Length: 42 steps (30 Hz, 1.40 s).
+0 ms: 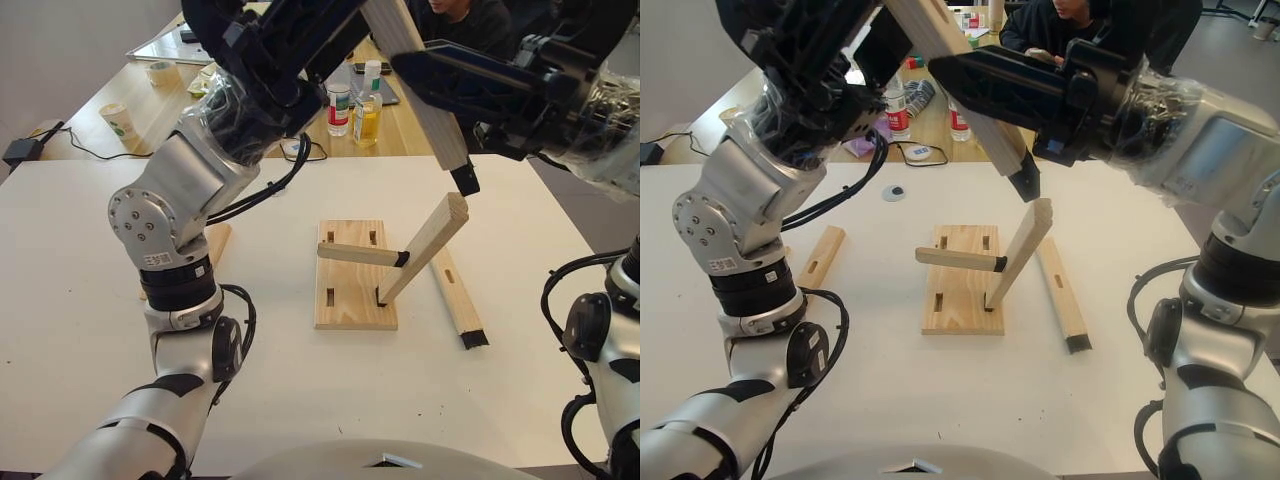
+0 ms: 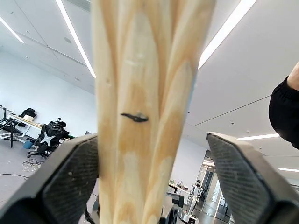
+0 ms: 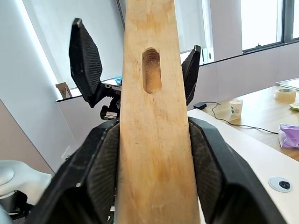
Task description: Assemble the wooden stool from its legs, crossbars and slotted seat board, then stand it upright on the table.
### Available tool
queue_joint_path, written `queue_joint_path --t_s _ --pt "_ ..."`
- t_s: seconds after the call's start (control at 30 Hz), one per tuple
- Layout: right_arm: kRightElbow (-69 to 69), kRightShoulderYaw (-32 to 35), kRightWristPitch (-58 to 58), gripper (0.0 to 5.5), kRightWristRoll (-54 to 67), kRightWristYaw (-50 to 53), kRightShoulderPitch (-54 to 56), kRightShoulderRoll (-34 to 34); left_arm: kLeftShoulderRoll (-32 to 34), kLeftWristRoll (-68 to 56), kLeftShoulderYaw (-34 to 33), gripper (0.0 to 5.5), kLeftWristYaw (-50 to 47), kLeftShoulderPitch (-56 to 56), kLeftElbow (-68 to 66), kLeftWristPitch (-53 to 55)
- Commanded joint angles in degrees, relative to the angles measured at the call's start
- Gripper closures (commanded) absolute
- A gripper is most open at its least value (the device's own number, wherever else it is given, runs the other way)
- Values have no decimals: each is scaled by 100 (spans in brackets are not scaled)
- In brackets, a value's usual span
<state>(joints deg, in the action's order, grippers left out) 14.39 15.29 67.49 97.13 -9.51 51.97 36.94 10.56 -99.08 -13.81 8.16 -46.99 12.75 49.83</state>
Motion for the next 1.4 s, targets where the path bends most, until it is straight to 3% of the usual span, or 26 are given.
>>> queue_joint_path --t_s 0.03,0.17,0.5,0.73,0.83,0.9,1.03,1.2,1.4 --pt "115 -127 -213 345 270 137 -72 170 67 -21 168 158 -1 -61 48 -77" --pt "122 -237 -360 345 441 220 -87 217 86 25 280 158 12 -16 104 -149" --pt "168 -438 -679 345 726 372 -163 374 87 -200 359 321 -73 -8 107 -321" --pt "150 -482 -767 345 759 412 -171 475 152 -189 396 322 -19 -26 136 -348" --pt "94 -490 -762 267 646 387 -218 615 411 247 326 335 193 -27 32 -358" --pt "111 -427 -668 231 371 131 -288 824 714 599 212 345 444 -60 -175 -366" --pt "-35 -105 -619 228 -417 -776 -511 1359 1437 1510 9 346 1231 -36 -811 -395" --pt "-877 45 -909 228 -1724 -1691 -671 1663 2098 3147 88 346 2868 616 -1380 -1007" --pt "-1520 15 -1054 228 -2657 -2179 -509 1549 2221 4483 142 346 4615 1668 -2321 -1974"
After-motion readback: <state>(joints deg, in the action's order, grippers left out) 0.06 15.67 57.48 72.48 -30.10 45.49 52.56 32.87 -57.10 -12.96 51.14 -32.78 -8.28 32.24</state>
